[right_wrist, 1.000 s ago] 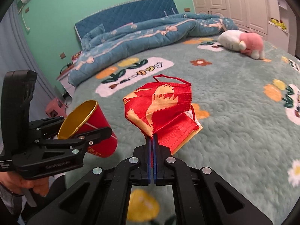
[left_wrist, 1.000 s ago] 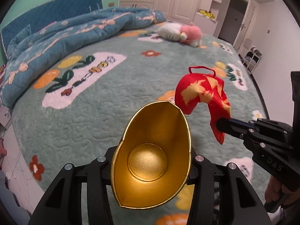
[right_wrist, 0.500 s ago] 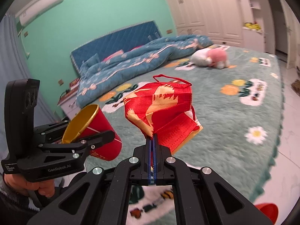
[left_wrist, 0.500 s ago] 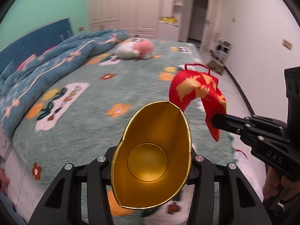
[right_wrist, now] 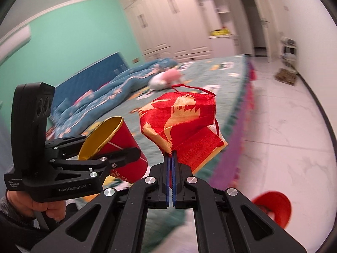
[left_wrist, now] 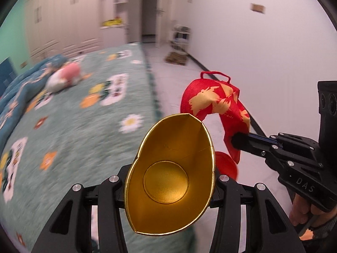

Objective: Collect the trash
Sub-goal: 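Carry the red cup and red mask to the orange bin and release both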

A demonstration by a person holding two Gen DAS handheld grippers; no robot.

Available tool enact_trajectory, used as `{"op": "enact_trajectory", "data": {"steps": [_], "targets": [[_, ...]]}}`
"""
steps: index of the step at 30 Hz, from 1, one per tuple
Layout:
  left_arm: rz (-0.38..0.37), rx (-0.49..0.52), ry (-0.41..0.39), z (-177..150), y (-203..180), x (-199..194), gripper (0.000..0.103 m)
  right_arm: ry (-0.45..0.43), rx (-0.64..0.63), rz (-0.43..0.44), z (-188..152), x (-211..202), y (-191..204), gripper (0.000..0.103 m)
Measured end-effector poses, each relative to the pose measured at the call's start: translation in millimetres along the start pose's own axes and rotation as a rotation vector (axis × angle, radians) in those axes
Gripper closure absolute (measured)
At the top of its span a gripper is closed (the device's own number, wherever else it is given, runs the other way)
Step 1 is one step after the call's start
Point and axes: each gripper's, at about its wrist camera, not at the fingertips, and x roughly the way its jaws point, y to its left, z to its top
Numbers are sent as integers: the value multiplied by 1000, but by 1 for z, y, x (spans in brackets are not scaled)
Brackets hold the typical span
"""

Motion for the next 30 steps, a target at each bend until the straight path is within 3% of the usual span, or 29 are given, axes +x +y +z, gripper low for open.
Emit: {"op": "enact_trajectory", "data": {"steps": [9,17,30], "targets": [[-167,158,80,30,-84,69,53,-3,159,-168,-29,-42,-99,101],[-222,214,167,34,-121,125,53,59,286,-235,-55,-31,-185,101],[-275,234,337,27,-162,223,52,100,376,-299,-74,-3,-239,101]]}}
